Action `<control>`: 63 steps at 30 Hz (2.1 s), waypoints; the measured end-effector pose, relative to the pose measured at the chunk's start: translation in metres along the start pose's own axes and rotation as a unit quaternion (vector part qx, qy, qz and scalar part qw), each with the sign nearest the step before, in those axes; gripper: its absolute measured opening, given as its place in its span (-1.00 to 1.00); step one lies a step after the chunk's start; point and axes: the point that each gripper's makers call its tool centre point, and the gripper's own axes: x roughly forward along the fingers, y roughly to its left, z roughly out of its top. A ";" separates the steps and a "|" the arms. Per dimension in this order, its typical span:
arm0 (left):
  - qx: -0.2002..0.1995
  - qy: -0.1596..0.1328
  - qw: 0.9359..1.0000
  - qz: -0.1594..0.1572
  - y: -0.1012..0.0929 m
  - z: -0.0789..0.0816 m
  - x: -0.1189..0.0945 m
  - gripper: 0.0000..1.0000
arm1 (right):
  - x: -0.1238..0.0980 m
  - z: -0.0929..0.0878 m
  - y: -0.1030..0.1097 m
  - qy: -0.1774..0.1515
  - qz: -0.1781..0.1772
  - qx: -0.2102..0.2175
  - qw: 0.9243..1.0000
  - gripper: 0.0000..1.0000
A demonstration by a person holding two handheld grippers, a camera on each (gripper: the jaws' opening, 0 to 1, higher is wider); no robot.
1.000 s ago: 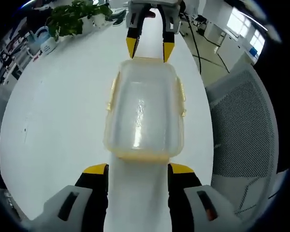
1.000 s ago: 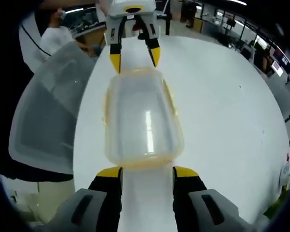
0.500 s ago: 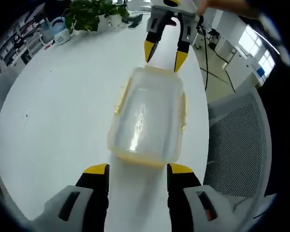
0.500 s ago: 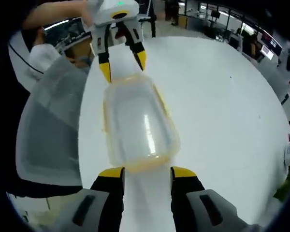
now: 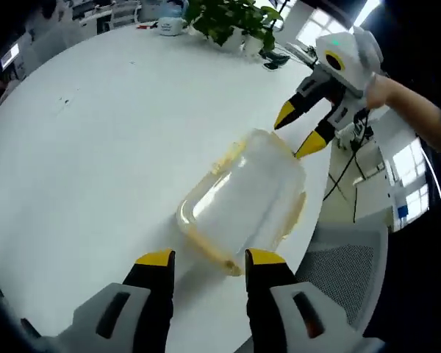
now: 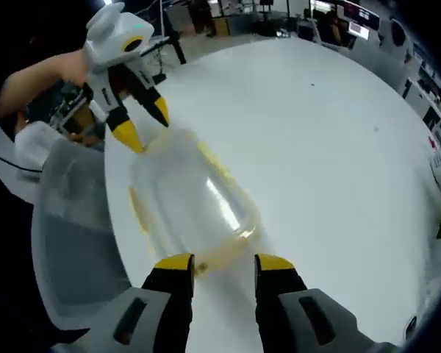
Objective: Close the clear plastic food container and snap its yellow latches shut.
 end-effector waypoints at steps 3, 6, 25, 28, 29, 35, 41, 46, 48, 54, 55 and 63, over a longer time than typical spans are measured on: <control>-0.050 -0.002 0.999 -0.007 0.001 -0.004 0.001 -0.24 | 0.001 -0.001 0.000 -0.006 0.002 0.042 0.999 -0.42; -0.105 -0.019 0.994 -0.027 -0.003 -0.003 0.003 -0.25 | -0.001 0.001 -0.005 -0.018 -0.006 0.065 0.998 -0.42; -0.258 -0.024 0.965 -0.037 -0.005 -0.012 0.009 -0.49 | 0.002 -0.004 0.000 -0.032 0.015 0.229 0.973 -0.54; -0.260 -0.027 0.964 -0.041 -0.009 -0.012 0.011 -0.48 | 0.004 -0.004 0.002 -0.037 0.025 0.246 0.968 -0.59; -0.261 -0.027 0.964 -0.042 -0.011 -0.012 0.013 -0.47 | 0.005 -0.005 0.001 -0.036 0.025 0.254 0.966 -0.58; -0.289 -0.032 0.955 -0.049 -0.008 -0.011 0.017 -0.44 | 0.009 -0.004 0.004 -0.040 0.037 0.272 0.961 -0.55; -0.322 -0.038 0.944 -0.058 -0.006 -0.012 0.017 -0.46 | 0.014 -0.005 0.009 -0.040 0.059 0.329 0.941 -0.56; -0.342 -0.042 0.936 -0.066 -0.005 -0.012 0.018 -0.51 | 0.013 -0.005 0.010 -0.037 0.061 0.337 0.939 -0.59; -0.340 -0.042 0.937 -0.064 -0.009 -0.012 0.017 -0.51 | 0.013 -0.005 0.011 -0.034 0.061 0.333 0.940 -0.60; -0.337 -0.038 0.939 -0.060 -0.013 -0.012 0.016 -0.53 | 0.013 -0.003 0.010 -0.019 0.055 0.323 0.945 -0.62; -0.335 -0.038 0.940 -0.060 -0.013 -0.011 0.016 -0.54 | 0.013 -0.004 0.010 -0.018 0.056 0.324 0.944 -0.62; -0.346 -0.036 0.935 -0.065 -0.015 -0.012 0.016 -0.57 | 0.014 -0.005 0.010 -0.021 0.068 0.337 0.939 -0.66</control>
